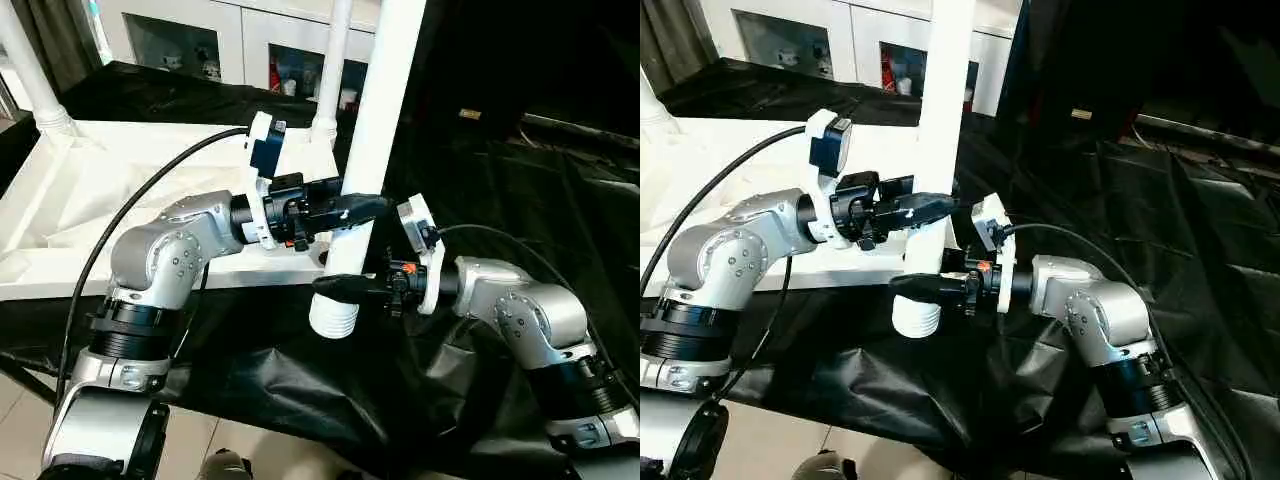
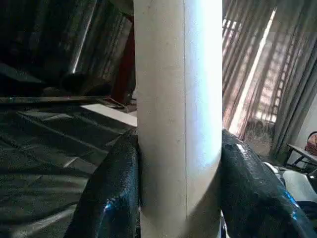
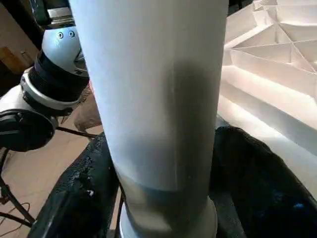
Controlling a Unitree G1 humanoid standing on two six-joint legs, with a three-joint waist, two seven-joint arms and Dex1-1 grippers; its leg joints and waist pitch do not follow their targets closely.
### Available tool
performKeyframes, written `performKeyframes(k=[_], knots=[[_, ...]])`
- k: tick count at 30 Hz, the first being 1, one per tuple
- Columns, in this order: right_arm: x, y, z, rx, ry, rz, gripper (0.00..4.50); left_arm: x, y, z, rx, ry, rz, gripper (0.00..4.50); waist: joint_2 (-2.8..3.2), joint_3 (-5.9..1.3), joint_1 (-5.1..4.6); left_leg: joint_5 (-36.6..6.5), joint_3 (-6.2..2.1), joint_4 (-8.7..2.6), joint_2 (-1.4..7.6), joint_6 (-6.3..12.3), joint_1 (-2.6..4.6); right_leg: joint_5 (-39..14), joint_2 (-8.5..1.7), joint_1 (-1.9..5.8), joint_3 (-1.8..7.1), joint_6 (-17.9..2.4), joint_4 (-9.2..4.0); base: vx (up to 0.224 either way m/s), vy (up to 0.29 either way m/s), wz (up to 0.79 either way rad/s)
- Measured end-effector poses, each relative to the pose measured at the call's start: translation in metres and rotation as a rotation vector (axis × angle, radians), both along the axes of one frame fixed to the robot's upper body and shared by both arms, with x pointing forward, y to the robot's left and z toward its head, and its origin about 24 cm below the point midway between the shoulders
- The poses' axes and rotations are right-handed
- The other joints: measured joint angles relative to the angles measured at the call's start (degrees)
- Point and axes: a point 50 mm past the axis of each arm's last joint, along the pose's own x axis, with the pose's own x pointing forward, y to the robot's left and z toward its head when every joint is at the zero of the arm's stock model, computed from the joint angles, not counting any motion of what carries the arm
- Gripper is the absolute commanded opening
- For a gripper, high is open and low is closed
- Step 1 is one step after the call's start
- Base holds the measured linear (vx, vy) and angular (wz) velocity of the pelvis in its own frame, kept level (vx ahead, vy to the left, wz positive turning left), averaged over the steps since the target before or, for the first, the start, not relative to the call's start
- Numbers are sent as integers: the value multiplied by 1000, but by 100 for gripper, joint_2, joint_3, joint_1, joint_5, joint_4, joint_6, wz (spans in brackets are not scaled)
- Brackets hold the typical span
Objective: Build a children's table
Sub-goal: Insert table leg to table base
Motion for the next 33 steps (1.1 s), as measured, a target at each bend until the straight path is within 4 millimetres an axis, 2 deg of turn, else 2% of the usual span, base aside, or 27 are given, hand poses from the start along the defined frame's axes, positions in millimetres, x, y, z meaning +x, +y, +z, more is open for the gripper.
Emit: performKeyframes(k=[2, 3, 6, 10, 24, 26, 33], knots=[[0, 0, 0, 3, 1, 3, 309, 0, 0, 1, 0, -4, -2, 186, 0, 0, 0, 0, 0, 0, 0, 0, 0, 0, 0, 0, 0, 0, 0, 0, 0, 0], [0, 0, 0, 3, 2, 4, 281, 0, -1, 1, 0, -3, -2, 186, 0, 0, 0, 0, 0, 0, 0, 0, 0, 0, 0, 0, 0, 0, 0, 0, 0, 0], [-1, 1, 0, 12, 13, 13, 270, 0, -1, 0, 0, -2, 0, 186, 0, 0, -1, 0, 0, 0, 0, 0, 0, 0, 0, 0, 0, 0, 0, 0, 0, 0], [-2, 2, 0, 21, 24, 22, 228, 0, -2, 0, -3, -1, -2, 186, 0, 0, 3, 0, 0, 0, 0, 0, 0, 0, 0, 0, 0, 0, 0, 0, 0, 0], [-1, 4, 0, 25, 15, 16, 227, 0, 0, 1, -1, 4, 7, 186, 0, 0, 3, 1, 0, 1, 0, 0, 0, 0, 0, 0, 0, 0, 1, 0, 0, 0], [-2, 4, 0, 27, 26, 19, 273, 0, -1, 0, 0, 6, 5, 186, 0, 0, 2, 1, 0, 1, 0, 0, 0, 0, 0, 0, 0, 0, 1, 0, 0, 0], [-1, 4, 0, 26, 22, 7, 293, -1, -1, 1, 6, 3, -1, 186, 0, 0, 1, 1, 0, 1, 0, -1, 1, 0, 0, 0, 0, 0, 2, 0, 0, 0]])
